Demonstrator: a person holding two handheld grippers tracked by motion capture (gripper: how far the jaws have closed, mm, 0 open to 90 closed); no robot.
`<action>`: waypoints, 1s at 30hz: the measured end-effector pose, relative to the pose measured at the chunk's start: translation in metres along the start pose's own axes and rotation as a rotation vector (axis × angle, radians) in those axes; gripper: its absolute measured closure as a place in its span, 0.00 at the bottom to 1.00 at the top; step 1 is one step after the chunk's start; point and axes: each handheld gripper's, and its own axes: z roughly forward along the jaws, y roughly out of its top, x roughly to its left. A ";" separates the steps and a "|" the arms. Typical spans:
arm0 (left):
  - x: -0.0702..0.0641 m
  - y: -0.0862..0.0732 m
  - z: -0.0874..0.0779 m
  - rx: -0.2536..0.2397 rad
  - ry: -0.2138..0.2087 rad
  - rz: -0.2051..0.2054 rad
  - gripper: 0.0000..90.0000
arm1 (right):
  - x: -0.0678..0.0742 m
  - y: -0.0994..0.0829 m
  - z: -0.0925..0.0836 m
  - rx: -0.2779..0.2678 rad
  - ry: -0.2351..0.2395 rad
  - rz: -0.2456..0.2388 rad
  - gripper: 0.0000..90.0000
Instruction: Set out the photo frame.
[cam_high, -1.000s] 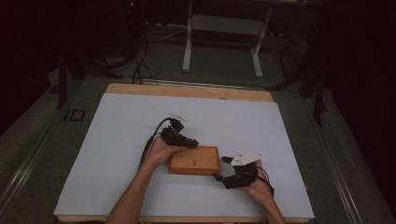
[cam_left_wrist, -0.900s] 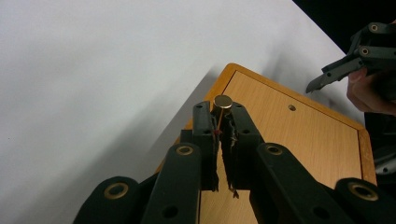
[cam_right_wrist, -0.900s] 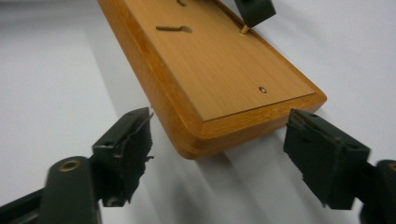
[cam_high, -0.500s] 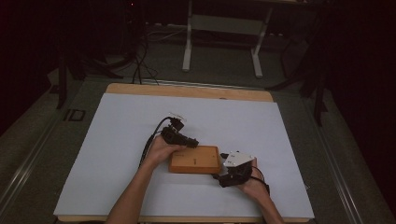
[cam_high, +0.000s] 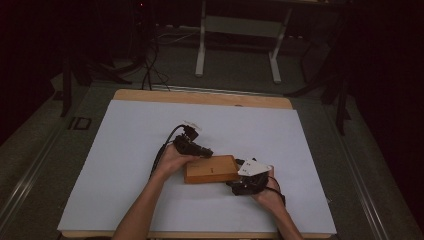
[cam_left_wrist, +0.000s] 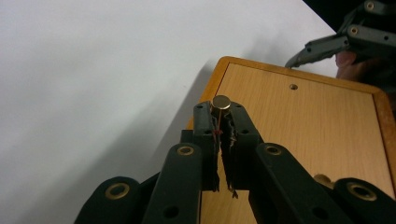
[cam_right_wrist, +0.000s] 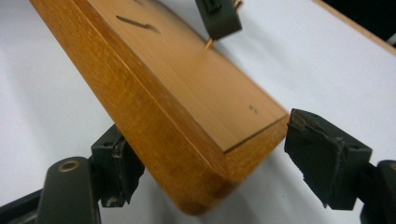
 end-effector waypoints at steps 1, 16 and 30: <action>0.000 0.000 0.000 -0.001 0.000 0.000 0.95 | 0.001 0.000 0.000 0.000 -0.001 -0.005 0.25; -0.005 -0.003 0.004 -0.009 -0.099 0.009 0.94 | 0.008 0.007 -0.001 -0.040 0.017 -0.025 0.29; -0.004 -0.006 0.009 -0.001 -0.070 0.006 0.90 | 0.001 0.004 -0.003 -0.069 0.063 0.033 0.45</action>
